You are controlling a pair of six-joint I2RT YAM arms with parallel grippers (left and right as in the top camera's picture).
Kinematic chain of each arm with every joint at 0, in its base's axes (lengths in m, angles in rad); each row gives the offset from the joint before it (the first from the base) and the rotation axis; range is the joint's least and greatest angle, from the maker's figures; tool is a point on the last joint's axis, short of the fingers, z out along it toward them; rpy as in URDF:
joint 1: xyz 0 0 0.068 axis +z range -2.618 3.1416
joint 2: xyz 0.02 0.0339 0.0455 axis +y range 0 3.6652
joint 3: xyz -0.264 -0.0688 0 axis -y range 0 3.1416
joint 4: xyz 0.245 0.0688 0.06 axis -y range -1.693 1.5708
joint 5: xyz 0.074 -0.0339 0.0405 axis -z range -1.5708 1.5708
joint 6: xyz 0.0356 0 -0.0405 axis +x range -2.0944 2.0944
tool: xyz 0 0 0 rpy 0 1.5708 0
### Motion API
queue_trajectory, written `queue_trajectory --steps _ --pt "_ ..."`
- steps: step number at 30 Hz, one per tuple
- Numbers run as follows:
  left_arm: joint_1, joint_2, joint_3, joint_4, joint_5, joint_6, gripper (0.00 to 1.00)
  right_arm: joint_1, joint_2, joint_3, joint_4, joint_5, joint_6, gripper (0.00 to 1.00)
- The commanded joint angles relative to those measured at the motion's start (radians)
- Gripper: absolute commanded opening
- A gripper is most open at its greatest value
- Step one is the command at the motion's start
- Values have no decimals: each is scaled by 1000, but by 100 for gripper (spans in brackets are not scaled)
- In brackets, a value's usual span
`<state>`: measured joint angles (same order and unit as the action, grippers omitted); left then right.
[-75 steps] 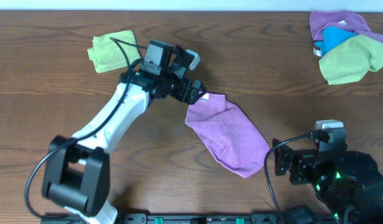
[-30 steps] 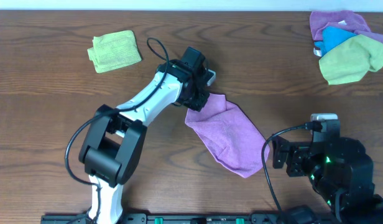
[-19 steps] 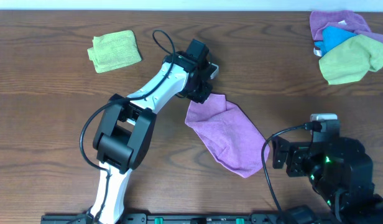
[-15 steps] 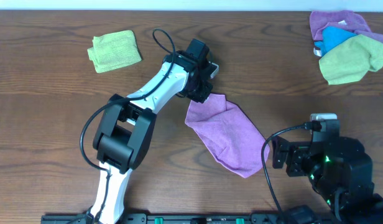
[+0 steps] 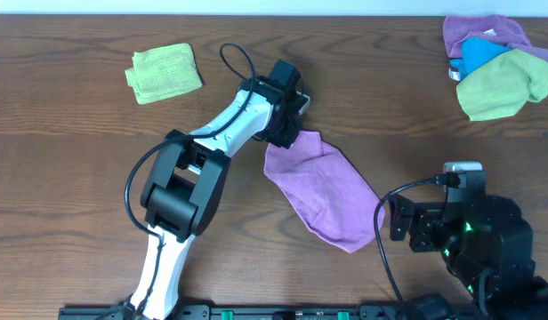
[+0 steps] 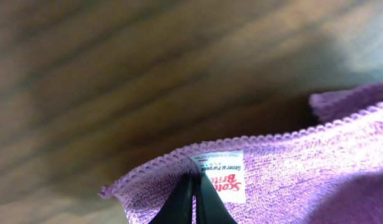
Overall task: Fold the cloth
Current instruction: 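Grasp the top corner with the left gripper and lift it up, then reach the right gripper to the pink cloth's lower edge and grasp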
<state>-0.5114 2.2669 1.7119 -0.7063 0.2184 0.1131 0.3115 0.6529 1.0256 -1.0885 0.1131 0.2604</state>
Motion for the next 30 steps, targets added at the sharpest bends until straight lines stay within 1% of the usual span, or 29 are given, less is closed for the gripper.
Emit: queue_trajectory --steps 1,9,13,15,17,19,21,22,24,25,27,30 --pt "14 22 6 8 -171 22 6 -5 2 9 -4 11 17 99" --pt "94 22 6 11 -298 -10 6 -5 23 5 -4 11 24 97" --pt "164 22 6 9 -282 -31 6 -5 114 -14 8 8 43 92" --pt "195 22 7 -1 -249 -32 6 -5 177 -25 33 -11 42 86" --pt "218 22 7 -13 -214 -32 6 -5 250 -33 80 -40 41 82" --pt "233 22 7 -22 -183 -31 6 -5 330 -40 145 -87 28 81" --pt "236 22 8 -24 -183 -31 6 -5 432 -40 225 -157 0 71" --pt "236 22 8 -24 -184 -31 6 -5 482 -40 268 -205 -8 63" --pt "231 22 8 -23 -184 -31 6 -5 582 -40 339 -305 -15 18" --pt "229 22 8 -23 -183 -31 6 -5 627 -40 361 -341 -15 2" --pt "228 22 8 -23 -183 -31 6 -5 724 -40 378 -402 -14 2" --pt "229 22 8 -23 -184 -31 6 -3 841 -40 337 -469 -23 2"
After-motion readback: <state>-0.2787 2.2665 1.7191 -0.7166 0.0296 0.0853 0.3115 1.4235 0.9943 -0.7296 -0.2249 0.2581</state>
